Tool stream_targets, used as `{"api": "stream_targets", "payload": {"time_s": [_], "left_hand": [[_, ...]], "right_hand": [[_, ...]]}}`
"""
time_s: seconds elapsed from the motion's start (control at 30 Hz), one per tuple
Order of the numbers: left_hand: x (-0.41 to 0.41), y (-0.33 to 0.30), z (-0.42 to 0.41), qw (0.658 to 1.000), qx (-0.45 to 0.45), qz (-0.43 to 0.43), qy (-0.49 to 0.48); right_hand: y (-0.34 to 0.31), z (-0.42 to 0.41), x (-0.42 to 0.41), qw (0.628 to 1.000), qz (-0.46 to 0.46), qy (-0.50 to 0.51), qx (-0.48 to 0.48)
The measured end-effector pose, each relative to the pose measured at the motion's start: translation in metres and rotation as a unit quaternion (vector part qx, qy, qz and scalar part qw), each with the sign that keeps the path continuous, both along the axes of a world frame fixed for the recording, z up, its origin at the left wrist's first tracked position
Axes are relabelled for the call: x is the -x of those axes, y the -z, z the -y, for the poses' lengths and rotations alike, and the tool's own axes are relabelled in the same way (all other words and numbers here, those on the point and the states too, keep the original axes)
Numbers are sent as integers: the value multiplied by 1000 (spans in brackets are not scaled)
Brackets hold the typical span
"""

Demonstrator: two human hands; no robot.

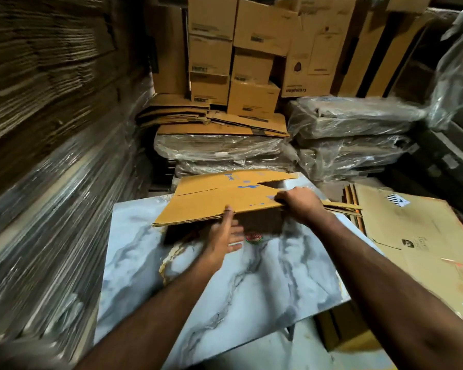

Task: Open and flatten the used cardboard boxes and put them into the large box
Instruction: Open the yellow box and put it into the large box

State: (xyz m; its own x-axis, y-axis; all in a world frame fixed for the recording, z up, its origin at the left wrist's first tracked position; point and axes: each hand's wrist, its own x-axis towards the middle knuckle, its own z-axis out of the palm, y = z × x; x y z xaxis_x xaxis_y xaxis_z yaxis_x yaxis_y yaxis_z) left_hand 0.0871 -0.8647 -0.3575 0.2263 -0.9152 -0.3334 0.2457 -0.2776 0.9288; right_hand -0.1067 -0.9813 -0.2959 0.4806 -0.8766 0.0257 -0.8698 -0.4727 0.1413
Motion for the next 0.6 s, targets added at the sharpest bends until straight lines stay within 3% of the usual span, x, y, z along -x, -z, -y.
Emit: {"api": "stream_targets", "payload": {"time_s": [0.03, 0.1, 0.2, 0.33, 0.47, 0.6], "left_hand": [[-1, -5, 5, 988, -48, -145, -23], [-7, -14, 14, 961, -52, -263, -75], [-10, -24, 26, 949, -17, -286, -130], [26, -50, 24, 936, 26, -328, -126], [83, -66, 19, 939, 51, -307, -147], [139, -84, 18, 943, 99, -279, -151]], "right_hand": [[0, 0, 2, 1000, 3, -2, 2], [1, 1, 7, 1000, 9, -10, 10], [6, 1, 23, 999, 39, -14, 27], [4, -2, 63, 993, 107, -40, 28], [3, 5, 127, 978, 204, -15, 36], [0, 14, 175, 970, 243, 0, 31]]}}
